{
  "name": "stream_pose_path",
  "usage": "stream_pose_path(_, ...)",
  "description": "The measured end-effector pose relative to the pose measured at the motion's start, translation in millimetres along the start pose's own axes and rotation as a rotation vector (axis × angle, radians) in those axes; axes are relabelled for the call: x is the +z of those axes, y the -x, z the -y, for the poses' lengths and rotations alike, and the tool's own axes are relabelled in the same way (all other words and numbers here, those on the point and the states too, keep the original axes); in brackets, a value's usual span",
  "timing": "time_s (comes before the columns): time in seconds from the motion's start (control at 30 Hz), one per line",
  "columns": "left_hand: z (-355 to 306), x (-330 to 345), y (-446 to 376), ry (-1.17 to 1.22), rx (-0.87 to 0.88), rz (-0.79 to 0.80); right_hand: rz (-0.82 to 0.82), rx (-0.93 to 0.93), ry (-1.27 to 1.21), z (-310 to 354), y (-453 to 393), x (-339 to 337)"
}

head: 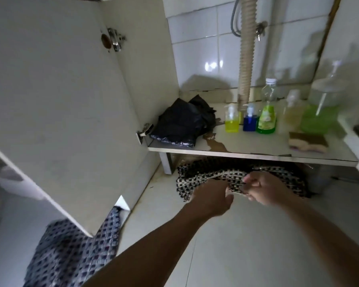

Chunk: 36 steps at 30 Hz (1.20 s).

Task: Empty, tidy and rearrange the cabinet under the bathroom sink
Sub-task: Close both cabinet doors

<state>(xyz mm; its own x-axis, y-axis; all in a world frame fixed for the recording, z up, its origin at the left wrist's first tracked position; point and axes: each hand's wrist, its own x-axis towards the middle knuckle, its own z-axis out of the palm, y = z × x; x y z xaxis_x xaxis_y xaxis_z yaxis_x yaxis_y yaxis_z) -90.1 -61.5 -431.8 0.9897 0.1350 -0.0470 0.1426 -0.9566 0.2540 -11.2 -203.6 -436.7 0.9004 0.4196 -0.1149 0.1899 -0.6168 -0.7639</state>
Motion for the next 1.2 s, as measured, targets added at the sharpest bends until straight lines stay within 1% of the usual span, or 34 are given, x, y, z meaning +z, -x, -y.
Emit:
stream_pose_path(0.07, 11.4, -12.3, 11.0, -0.049, -0.039, -0.019, -0.038, -0.065, -0.041, 23.7, 4.5, 4.1)
stream_pose_path(0.13, 25.4, -32.7, 21.8, -0.021, -0.094, -0.084, -0.085, -0.141, -0.051, 56.9, 15.8, 6.9)
stream_pose_path(0.27, 53.1, -89.5, 51.1, 0.131, -0.163, -0.325, -0.195, -0.353, 0.047, 123.8, 52.4, 5.5)
stream_pose_path(0.37, 67.5, -140.0, 81.6, 0.18, -0.192, -0.548, -0.276, -0.473, 0.061, 165.3, 85.6, -0.3)
stream_pose_path(0.43, 75.2, -173.2, 108.6, 0.294, -0.205, -0.763, -0.314, -0.547, 0.07, 195.7, 107.8, -2.9)
stream_pose_path(0.5, 84.5, -202.9, 135.8, 0.356, -0.165, -1.096, -0.323, -0.622, 0.109, 230.8, 124.1, -5.4)
stream_pose_path(0.57, 96.5, -225.5, 158.8, 0.343, -0.129, -1.386, -0.316, -0.696, 0.154, 267.5, 134.2, -6.9)
stream_pose_path(0.63, 111.3, -242.4, 175.3, 0.376, -0.148, -1.569, -0.305, -0.762, 0.202, 309.9, 141.4, -4.9)
stream_pose_path(0.7, 128.0, -251.8, 186.3, 0.448, -0.223, -1.674, -0.289, -0.823, 0.227, 352.6, 147.9, 2.4)
stream_pose_path(0.73, 136.8, -252.0, 189.8, 0.492, -0.29, -1.673, -0.28, -0.859, 0.248, 372.9, 149.8, 8.9)
stream_pose_path(0.77, 144.7, -249.4, 191.5, 0.529, -0.355, -1.621, -0.279, -0.897, 0.284, 391.7, 150.3, 16.1)
stream_pose_path(0.8, 153.2, -243.0, 189.6, 0.564, -0.396, -1.525, -0.281, -0.927, 0.332, 409.0, 150.8, 23.6)
stream_pose_path(0.87, 166.5, -223.9, 181.4, 0.636, -0.371, -1.316, -0.282, -0.941, 0.406, 436.8, 152.6, 37.6)
stream_pose_path(0.9, 171.6, -213.0, 177.6, 0.652, -0.332, -1.259, -0.277, -0.94, 0.433, 447.2, 153.1, 44.5)
stream_pose_path(0.93, 175.1, -205.0, 174.4, 0.652, -0.306, -1.246, -0.277, -0.94, 0.465, 455.8, 153.9, 50.3)
stream_pose_path(1.03, 180.3, -196.1, 168.2, 0.644, -0.309, -1.312, -0.294, -0.92, 0.541, 470.1, 154.6, 64.2)
stream_pose_path(1.1, 175.8, -194.5, 165.9, 0.644, -0.304, -1.325, -0.277, -0.909, 0.526, 470.8, 149.8, 70.1)
stream_pose_path(1.17, 168.3, -190.8, 165.0, 0.621, -0.227, -1.301, -0.263, -0.87, 0.471, 464.6, 140.3, 72.9)
stream_pose_path(1.2, 163.0, -188.8, 165.5, 0.608, -0.191, -1.264, -0.27, -0.848, 0.444, 459.6, 135.3, 72.2)
